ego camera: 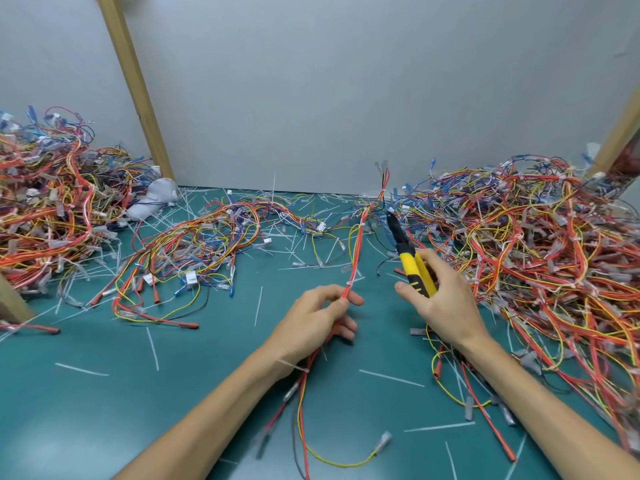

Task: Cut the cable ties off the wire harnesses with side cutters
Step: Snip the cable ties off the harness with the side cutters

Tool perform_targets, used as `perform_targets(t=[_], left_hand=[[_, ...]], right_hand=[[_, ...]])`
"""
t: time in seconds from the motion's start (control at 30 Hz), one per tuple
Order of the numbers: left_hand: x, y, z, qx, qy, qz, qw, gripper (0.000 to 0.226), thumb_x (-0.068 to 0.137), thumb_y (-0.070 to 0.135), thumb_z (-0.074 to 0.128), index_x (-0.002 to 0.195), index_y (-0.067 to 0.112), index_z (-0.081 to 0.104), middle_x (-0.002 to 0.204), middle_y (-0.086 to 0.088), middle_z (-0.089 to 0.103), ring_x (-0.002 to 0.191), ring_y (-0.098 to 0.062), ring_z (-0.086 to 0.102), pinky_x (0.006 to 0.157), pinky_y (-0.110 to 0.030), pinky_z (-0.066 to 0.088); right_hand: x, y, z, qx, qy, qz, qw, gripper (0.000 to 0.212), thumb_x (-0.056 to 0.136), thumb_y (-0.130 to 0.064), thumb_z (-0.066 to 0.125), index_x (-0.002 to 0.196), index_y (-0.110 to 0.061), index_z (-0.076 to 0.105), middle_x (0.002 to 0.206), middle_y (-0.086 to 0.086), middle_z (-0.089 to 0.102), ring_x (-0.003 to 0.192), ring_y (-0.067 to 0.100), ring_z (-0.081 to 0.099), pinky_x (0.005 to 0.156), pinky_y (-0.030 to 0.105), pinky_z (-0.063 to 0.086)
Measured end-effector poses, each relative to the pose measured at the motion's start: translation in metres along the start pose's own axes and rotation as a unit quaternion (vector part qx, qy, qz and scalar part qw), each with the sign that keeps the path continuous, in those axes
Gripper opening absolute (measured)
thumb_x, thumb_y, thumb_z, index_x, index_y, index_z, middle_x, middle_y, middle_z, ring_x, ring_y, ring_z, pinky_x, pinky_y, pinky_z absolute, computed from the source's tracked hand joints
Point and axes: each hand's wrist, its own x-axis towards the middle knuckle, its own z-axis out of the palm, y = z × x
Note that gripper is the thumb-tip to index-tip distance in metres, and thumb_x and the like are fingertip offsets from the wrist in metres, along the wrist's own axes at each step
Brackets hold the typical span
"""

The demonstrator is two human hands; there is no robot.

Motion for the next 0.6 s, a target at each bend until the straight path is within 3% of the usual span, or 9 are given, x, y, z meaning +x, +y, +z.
perform_targets(t=[0.13,0.27,0.37,0.47,0.6], left_hand=[[-0.002,0.001,0.002,-0.044,-0.002,0.004,0.999,0.02,0.104,0.01,0.041,0.108,0.003,0.058,0.078,-0.007,0.067,0.05,-0.017,0.062,0.047,-0.024,0.052],[-0.004,0.002,0.002,0.058,0.078,0.029,0.995,0.022,0.101,0.014,0.046,0.092,0.005,0.063,0.065,-0.005,0.071,0.041,-0.018,0.06,0.042,-0.022,0.047],[-0.005,0.002,-0.004,0.203,0.144,0.09,0.964,0.031,0.097,0.021,0.05,0.069,0.012,0.061,0.048,-0.003,0.063,0.033,-0.016,0.055,0.044,-0.02,0.043],[-0.003,0.004,-0.009,0.225,0.196,0.108,0.948,0.037,0.091,0.019,0.054,0.055,0.013,0.055,0.042,-0.006,0.056,0.033,-0.013,0.047,0.048,-0.023,0.044],[0.002,0.004,-0.012,0.198,0.218,0.083,0.952,0.035,0.084,0.015,0.056,0.049,0.012,0.055,0.041,-0.004,0.049,0.038,-0.011,0.041,0.049,-0.021,0.039]], right_hand=[[-0.001,0.0,0.002,-0.029,0.042,-0.022,0.998,0.05,0.072,-0.021,0.08,0.116,-0.026,0.057,0.1,-0.005,0.055,0.088,0.006,0.05,0.08,0.007,0.035],[-0.001,0.001,0.004,-0.066,0.052,-0.004,0.996,0.059,0.067,-0.02,0.08,0.121,-0.029,0.058,0.103,-0.005,0.051,0.095,0.013,0.053,0.085,0.029,0.042],[-0.001,0.001,0.004,-0.099,0.047,-0.002,0.994,0.06,0.066,-0.024,0.079,0.122,-0.029,0.059,0.101,-0.004,0.051,0.098,0.018,0.052,0.086,0.03,0.04],[-0.003,-0.002,0.004,-0.137,0.04,-0.022,0.99,0.062,0.063,-0.037,0.071,0.123,-0.029,0.058,0.101,-0.004,0.051,0.099,0.02,0.051,0.089,0.035,0.041],[-0.005,-0.005,0.004,-0.198,0.006,-0.08,0.977,0.068,0.058,-0.044,0.065,0.124,-0.029,0.058,0.104,-0.005,0.051,0.1,0.019,0.049,0.089,0.034,0.038]])
